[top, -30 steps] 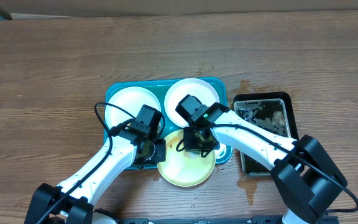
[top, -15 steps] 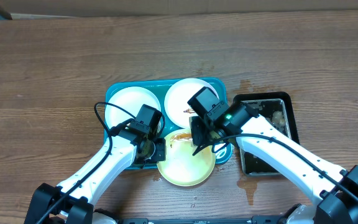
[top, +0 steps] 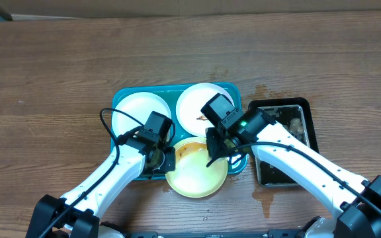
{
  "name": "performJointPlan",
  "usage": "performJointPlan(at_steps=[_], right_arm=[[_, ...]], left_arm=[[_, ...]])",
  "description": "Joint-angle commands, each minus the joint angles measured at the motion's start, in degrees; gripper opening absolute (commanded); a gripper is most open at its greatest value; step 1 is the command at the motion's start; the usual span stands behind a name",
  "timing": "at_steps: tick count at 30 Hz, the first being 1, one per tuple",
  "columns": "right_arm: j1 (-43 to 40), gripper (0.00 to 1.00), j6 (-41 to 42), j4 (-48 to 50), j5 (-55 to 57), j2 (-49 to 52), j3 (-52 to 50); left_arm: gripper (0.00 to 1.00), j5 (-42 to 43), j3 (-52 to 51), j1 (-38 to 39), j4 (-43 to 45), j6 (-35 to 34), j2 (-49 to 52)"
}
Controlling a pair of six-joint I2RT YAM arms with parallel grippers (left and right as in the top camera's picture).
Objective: Clean dirty plates on tray and stack at the side
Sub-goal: 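Scrub the yellow plate with the sponge while the left gripper holds it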
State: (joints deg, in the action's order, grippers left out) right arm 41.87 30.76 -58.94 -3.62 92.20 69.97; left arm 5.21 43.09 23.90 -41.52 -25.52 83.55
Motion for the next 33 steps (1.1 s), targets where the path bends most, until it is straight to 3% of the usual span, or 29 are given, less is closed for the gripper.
performJointPlan(at_steps=[1,6,16,18,21,27,30,33], right_arm=[[-0.2,0.04,-1.2,0.1,0.6,-0.7,1.3],[-0.2,0.04,-1.2,0.3,0.6,-0.7,1.3],[-0.2,0.04,-1.2,-0.5,0.6,-0.7,1.3],[-0.2,0.04,-1.3,-0.4,0.6,-0.7,1.3],[-0.2,0.04,-1.2,-0.3,0.6,-0.7,1.3],[-0.2,0.04,-1.3,-0.3,0.6,-0.7,1.3],[-0.2,0.04,-1.3,-0.3,0.6,-0.7,1.3],[-0.2,0.04,-1.3,-0.2,0.5,-0.7,1.3]], left_arm=[[0.04,-1.6,-0.7,-0.4,-0.2,-0.8,0.5],[0.04,14.3,-0.7,0.3,3.9,4.7,0.5],[0.04,-1.4,-0.7,0.5,-1.4,0.3,0.5],[0.04,1.0,-0.7,0.5,-0.5,-0.4,0.5],[0.04,9.5,-0.7,0.6,2.5,6.0,0.5],[0.04,5.2,-0.7,0.5,3.1,2.3,0.5],[0.04,8.1,-0.7,0.5,2.4,9.5,0.5],[0.04,0.9,-0.7,0.4,0.0,5.5,0.5]])
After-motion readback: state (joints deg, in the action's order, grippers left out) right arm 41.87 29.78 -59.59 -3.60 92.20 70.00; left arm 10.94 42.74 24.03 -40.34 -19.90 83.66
